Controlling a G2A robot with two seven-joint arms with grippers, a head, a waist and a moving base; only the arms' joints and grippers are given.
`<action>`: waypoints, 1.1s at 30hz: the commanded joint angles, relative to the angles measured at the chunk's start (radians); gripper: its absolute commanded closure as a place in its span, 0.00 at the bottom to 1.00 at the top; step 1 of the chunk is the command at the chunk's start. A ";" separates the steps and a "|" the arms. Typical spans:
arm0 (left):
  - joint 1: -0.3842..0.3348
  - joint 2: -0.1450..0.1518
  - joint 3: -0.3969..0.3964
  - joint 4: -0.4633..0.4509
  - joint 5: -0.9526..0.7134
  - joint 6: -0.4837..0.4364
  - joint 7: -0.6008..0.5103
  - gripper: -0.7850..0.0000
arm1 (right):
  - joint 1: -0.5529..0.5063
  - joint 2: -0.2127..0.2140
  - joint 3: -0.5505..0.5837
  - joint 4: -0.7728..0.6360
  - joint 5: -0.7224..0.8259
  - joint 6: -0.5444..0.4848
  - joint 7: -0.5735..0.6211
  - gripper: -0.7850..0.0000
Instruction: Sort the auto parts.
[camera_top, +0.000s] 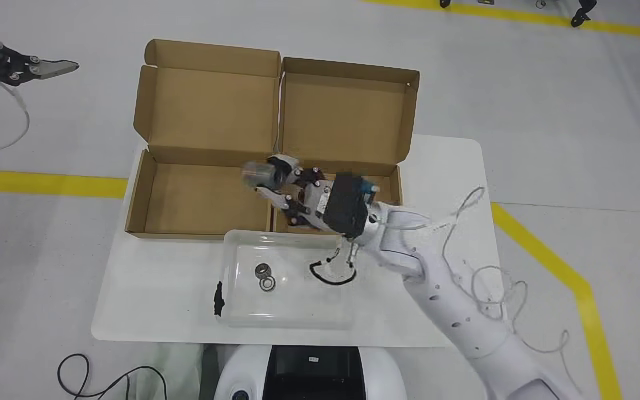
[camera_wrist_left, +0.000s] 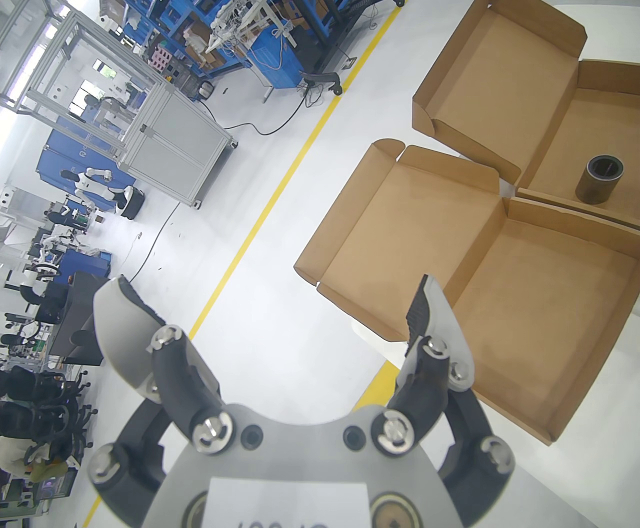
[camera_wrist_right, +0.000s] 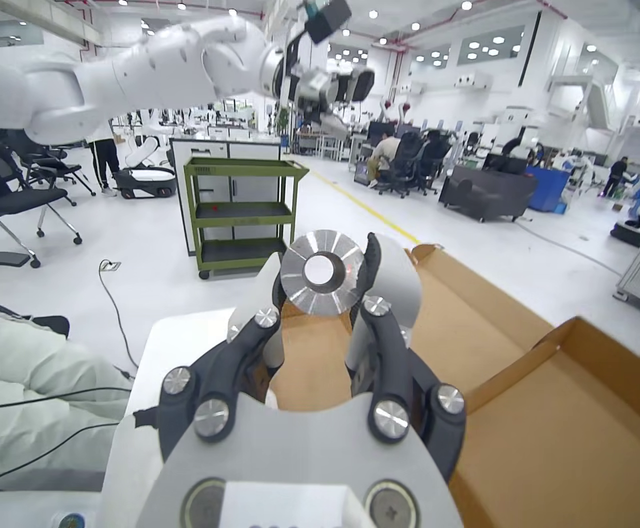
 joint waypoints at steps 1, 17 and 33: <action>0.000 0.000 0.000 0.000 0.000 0.000 0.000 0.00 | 0.010 -0.001 0.010 -0.011 0.005 -0.009 -0.026 1.00; 0.000 0.000 0.000 0.000 0.000 0.000 0.000 0.00 | 0.088 -0.021 0.011 -0.074 0.004 -0.071 -0.148 1.00; 0.000 0.000 0.000 0.000 0.000 0.000 0.000 0.00 | -0.022 -0.010 0.035 -0.130 -0.122 -0.020 -0.127 1.00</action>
